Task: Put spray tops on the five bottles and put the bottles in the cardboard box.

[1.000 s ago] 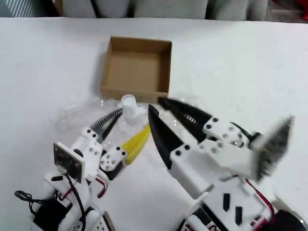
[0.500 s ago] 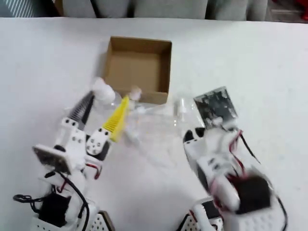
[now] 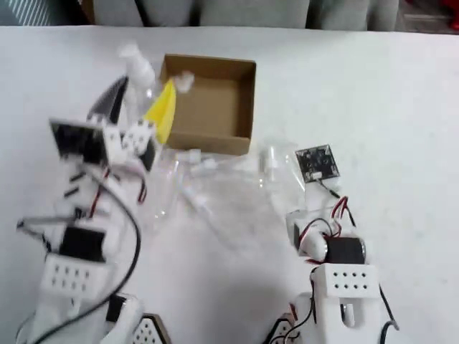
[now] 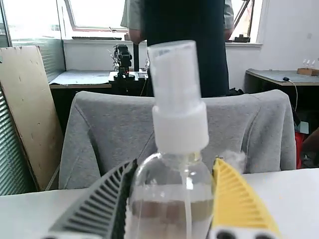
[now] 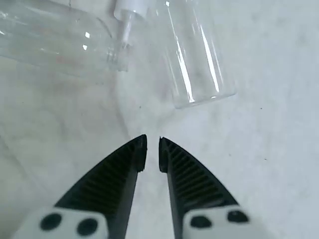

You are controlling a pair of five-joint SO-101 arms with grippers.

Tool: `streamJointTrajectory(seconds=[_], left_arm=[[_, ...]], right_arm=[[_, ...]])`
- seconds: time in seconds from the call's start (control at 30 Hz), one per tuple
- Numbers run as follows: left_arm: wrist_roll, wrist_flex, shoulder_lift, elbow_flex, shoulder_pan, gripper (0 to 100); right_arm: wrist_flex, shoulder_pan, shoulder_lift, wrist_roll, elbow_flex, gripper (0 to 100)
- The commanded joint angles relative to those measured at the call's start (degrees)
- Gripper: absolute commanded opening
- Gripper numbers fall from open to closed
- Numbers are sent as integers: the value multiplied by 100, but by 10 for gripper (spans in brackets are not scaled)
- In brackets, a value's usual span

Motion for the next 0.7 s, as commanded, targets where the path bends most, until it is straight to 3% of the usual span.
streamJointTrajectory(seconds=[0.0,0.17,0.23,0.4,0.53,0.67], left_arm=[[-26,-185,1516,-1521,-101,24],[0,-475,3099,-2602,-92,24],[325,-800,3679,-2857,-110,24],[1231,-2356,4989,-3156,-330,24],[1319,-3657,6079,-3262,-382,24],[1319,-4422,7231,-3692,-426,24]], right_arm=[[-321,101,-66,88,97,16],[-374,101,-66,88,123,17],[-374,101,-66,88,123,17],[-374,101,-66,88,149,17],[-593,75,-66,88,290,18],[-769,75,-66,88,378,18]])
